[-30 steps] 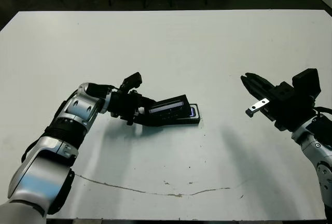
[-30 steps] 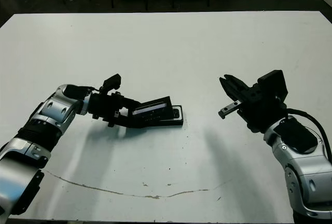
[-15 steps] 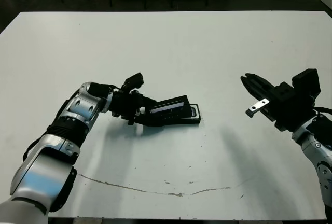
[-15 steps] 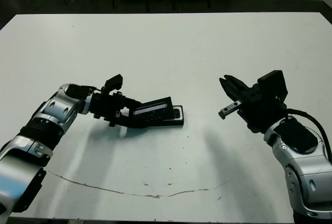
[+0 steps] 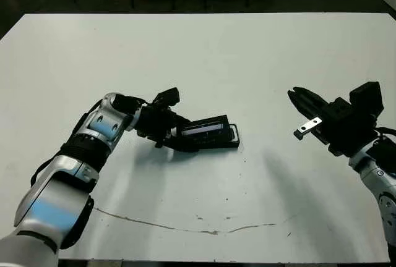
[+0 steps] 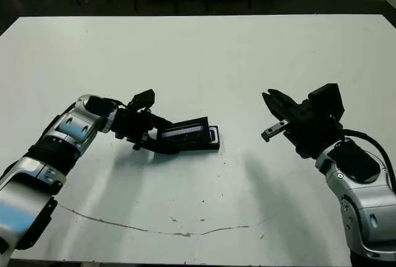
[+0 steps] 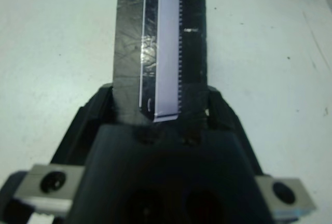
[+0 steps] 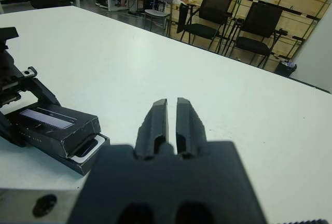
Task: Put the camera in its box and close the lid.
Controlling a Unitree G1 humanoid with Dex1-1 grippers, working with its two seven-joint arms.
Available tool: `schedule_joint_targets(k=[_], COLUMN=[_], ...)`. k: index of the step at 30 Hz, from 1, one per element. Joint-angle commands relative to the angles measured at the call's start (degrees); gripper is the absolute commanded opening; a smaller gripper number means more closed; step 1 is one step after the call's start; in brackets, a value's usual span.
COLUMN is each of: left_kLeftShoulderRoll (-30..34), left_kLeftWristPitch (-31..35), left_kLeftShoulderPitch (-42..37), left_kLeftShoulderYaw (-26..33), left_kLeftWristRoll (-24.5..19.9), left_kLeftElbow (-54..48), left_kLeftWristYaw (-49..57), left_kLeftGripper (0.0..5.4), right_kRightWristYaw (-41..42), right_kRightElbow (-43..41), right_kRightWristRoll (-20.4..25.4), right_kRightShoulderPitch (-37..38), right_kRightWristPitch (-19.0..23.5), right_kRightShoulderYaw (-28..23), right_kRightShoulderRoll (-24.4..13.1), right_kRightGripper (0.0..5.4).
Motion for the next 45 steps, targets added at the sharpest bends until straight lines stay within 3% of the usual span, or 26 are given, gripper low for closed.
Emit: schedule_joint_targets(k=[1, 22, 34, 41, 45], left_kLeftShoulderRoll=[-1.3, -10.0, -11.3, -8.7, -6.0], left_kLeftWristPitch=[0.1, 2.4, 1.9, 1.5, -2.6], left_kLeftShoulderPitch=[2.6, -3.4, -5.1, -4.5, -4.0], left_kLeftShoulderYaw=[-3.2, -7.2, -11.0, -12.1, -11.9], left_kLeftWristRoll=[3.3, 9.3, 12.7, 13.6, 14.1], left_kLeftElbow=[2.5, 11.6, 12.1, 8.7, 7.1], left_kLeftWristYaw=[-0.3, 5.1, 3.7, 2.3, 2.1], left_kLeftGripper=[2.77, 2.77, 2.77, 2.77, 3.51], right_kRightWristYaw=[0.6, 0.6, 0.3, 0.4, 0.2], right_kRightElbow=[0.5, 0.3, 0.1, 0.3, 0.2], right_kRightWristRoll=[0.1, -0.2, -0.8, -0.7, -0.7], right_kRightShoulderPitch=[0.2, -0.1, 0.0, 0.4, 0.6], right_kRightWristPitch=[0.4, 0.4, 0.1, -0.3, -0.4], right_kRightShoulderYaw=[0.0, 0.2, 0.8, 0.7, 0.7], right_kRightShoulderRoll=[-1.0, -0.9, -0.9, -0.7, -0.6], right_kRightGripper=[0.0, 0.0, 0.0, 0.0, 0.0])
